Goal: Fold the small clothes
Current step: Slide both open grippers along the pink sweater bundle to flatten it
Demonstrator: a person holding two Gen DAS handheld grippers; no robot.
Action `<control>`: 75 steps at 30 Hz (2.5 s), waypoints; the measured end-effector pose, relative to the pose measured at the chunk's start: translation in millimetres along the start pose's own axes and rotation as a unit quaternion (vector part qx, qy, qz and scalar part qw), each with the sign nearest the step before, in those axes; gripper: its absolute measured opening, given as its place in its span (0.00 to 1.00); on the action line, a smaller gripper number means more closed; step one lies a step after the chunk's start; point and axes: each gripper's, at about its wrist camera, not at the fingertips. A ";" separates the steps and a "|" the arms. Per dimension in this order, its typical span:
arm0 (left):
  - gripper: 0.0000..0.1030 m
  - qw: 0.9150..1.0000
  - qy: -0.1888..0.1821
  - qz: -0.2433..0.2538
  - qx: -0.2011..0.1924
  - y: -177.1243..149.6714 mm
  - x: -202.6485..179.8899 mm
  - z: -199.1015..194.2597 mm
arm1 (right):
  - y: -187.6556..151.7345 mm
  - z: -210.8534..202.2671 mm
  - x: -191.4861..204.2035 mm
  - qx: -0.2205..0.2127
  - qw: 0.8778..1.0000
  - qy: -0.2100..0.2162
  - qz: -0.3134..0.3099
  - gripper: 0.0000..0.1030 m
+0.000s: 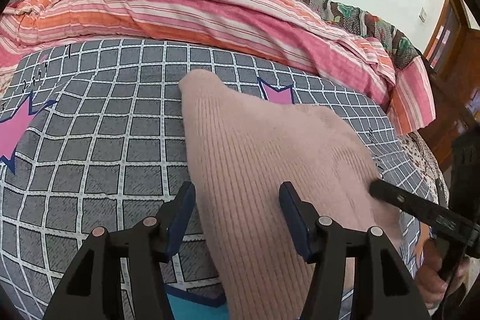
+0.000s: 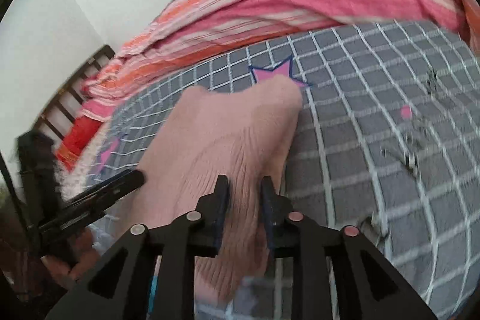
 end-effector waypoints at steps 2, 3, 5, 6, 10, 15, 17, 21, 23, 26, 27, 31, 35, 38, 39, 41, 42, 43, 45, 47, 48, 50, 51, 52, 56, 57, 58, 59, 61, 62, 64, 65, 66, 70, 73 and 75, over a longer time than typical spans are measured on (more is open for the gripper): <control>0.55 1.000 0.001 0.004 -0.002 -3.7 0.4 -0.3 | -15.0 -10.7 2.6 -0.005 1.000 0.005 0.001 0.31; 0.55 1.000 0.000 0.005 -0.003 -5.2 0.9 -0.9 | -22.2 -12.9 6.1 -0.003 1.000 0.002 -0.005 0.33; 0.55 1.000 -0.006 -0.001 -0.006 -6.0 2.8 -2.6 | -32.3 -12.1 11.6 0.003 1.000 -0.006 -0.013 0.33; 0.55 1.000 -0.009 -0.004 -0.005 -5.6 3.6 -3.2 | -35.4 -9.3 12.8 0.006 1.000 -0.015 -0.016 0.31; 0.55 1.000 -0.008 -0.004 -0.008 -4.1 3.3 -9.7 | -35.8 -8.9 13.3 -0.011 0.999 -0.022 -0.024 0.05; 0.55 1.000 -0.003 0.011 -0.015 -4.2 -1.5 -17.8 | -28.8 -26.3 3.1 -0.045 0.998 -0.031 -0.026 0.05; 0.55 1.000 0.000 0.012 -0.008 -4.0 -2.3 -14.9 | -32.4 -8.6 -2.1 -0.003 0.999 -0.046 -0.024 0.06; 0.55 1.000 -0.003 0.011 -0.008 -3.4 -0.4 -15.6 | -28.9 -18.7 7.4 -0.021 0.997 -0.056 -0.044 0.16; 0.55 1.000 0.000 0.014 -0.006 -1.5 0.0 -14.1 | -17.5 -26.2 17.5 -0.048 0.996 -0.058 -0.056 0.20; 0.55 1.000 0.000 0.008 -0.002 2.1 -0.1 -11.0 | -2.4 -14.6 24.9 -0.057 0.994 -0.066 -0.066 0.30; 0.55 1.000 -0.001 0.007 -0.001 2.9 -0.3 -10.4 | 1.7 -6.3 23.8 -0.049 0.994 -0.072 -0.062 0.30; 0.55 1.000 0.003 0.014 -0.007 2.7 -1.3 -13.3 | 5.9 10.5 21.6 -0.044 0.996 -0.055 -0.056 0.13; 0.55 1.000 0.002 0.014 -0.015 3.5 3.1 -17.5 | 3.6 -6.6 11.8 -0.090 0.994 -0.033 -0.048 0.12; 0.55 1.000 -0.003 -0.008 -0.013 8.7 7.9 -13.0 | 0.6 18.7 -2.1 -0.055 0.995 -0.076 -0.029 0.12; 0.55 1.000 0.000 -0.013 -0.011 10.4 8.7 -11.2 | 0.4 19.0 -0.2 -0.056 0.994 -0.082 -0.037 0.12; 0.54 1.000 0.015 -0.019 -0.009 13.4 10.4 -7.2 | 7.5 12.2 9.2 -0.049 0.993 -0.093 -0.049 0.16; 0.54 1.000 0.019 -0.020 -0.003 14.2 11.3 -3.8 | 12.0 7.9 12.7 -0.052 0.993 -0.092 -0.043 0.16; 0.55 1.000 0.019 -0.019 0.002 14.0 10.6 -0.1 | 15.0 6.3 16.0 -0.056 0.993 -0.091 -0.040 0.17; 0.55 1.000 0.023 -0.014 0.013 13.1 9.2 8.0 | 18.3 7.4 23.3 -0.063 0.993 -0.090 -0.044 0.20; 0.55 0.999 0.028 -0.009 0.014 10.8 7.4 12.5 | 19.6 16.1 29.3 -0.062 0.991 -0.102 -0.059 0.21; 0.55 0.999 0.028 -0.006 0.014 9.6 7.1 14.2 | 19.8 23.3 29.3 -0.059 0.990 -0.110 -0.062 0.23; 0.57 0.999 0.032 0.000 0.015 7.3 5.9 18.3 | 18.5 35.8 25.2 -0.045 0.989 -0.123 -0.061 0.27; 0.57 0.999 0.031 0.005 0.012 5.5 4.7 20.0 | 16.6 42.3 20.1 -0.035 0.989 -0.127 -0.062 0.29; 0.57 0.999 0.033 0.016 0.010 3.8 2.3 22.1 | 14.7 44.2 16.1 -0.036 0.990 -0.122 -0.062 0.29; 0.59 0.998 0.045 0.038 0.002 0.5 -3.2 26.4 | 12.2 45.9 8.0 -0.035 0.991 -0.117 -0.057 0.30; 0.59 0.998 0.045 0.039 0.001 0.5 -3.8 27.3 | 12.0 47.6 7.4 -0.035 0.991 -0.119 -0.057 0.30; 0.59 0.998 0.045 0.039 0.001 0.7 -4.1 28.0 | 11.5 49.8 7.1 -0.036 0.990 -0.122 -0.058 0.30; 0.59 0.998 0.043 0.037 0.000 1.4 -3.5 29.0 | 11.0 51.3 6.9 -0.038 0.990 -0.124 -0.058 0.30; 0.59 0.999 0.038 0.030 0.003 2.1 -1.8 31.3 | 11.6 53.1 6.3 -0.038 0.990 -0.122 -0.052 0.30; 0.60 0.999 0.037 0.029 0.002 2.2 -1.1 32.3 | 11.9 53.4 5.4 -0.036 0.991 -0.120 -0.049 0.30; 0.62 0.999 0.037 0.031 0.000 1.5 -1.3 33.9 | 13.0 55.3 4.3 -0.034 0.991 -0.120 -0.049 0.30; 0.62 0.999 0.035 0.031 0.000 1.2 -1.0 34.9 | 13.3 55.9 4.1 -0.034 0.991 -0.121 -0.048 0.30; 0.62 0.999 0.033 0.029 0.000 1.3 -0.4 35.7 | 13.7 56.4 4.5 -0.032 0.991 -0.123 -0.048 0.30; 0.62 1.000 0.015 0.012 0.000 1.1 4.5 36.5 | 16.1 57.5 6.7 -0.029 0.990 -0.128 -0.050 0.30; 0.62 1.000 -0.014 -0.004 0.009 -1.8 8.6 33.3 | 16.6 57.8 5.5 -0.027 0.991 -0.125 -0.049 0.30; 0.61 1.000 -0.026 -0.006 0.013 -4.7 8.3 28.9 | 17.0 58.3 5.6 -0.027 0.990 -0.126 -0.051 0.30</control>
Point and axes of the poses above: each gripper's, at about its wrist camera, not at the fingertips, and z roughly the way its jaws point, x to its left, y to its top, and after that the axes turned 7 degrees about z, right-handed
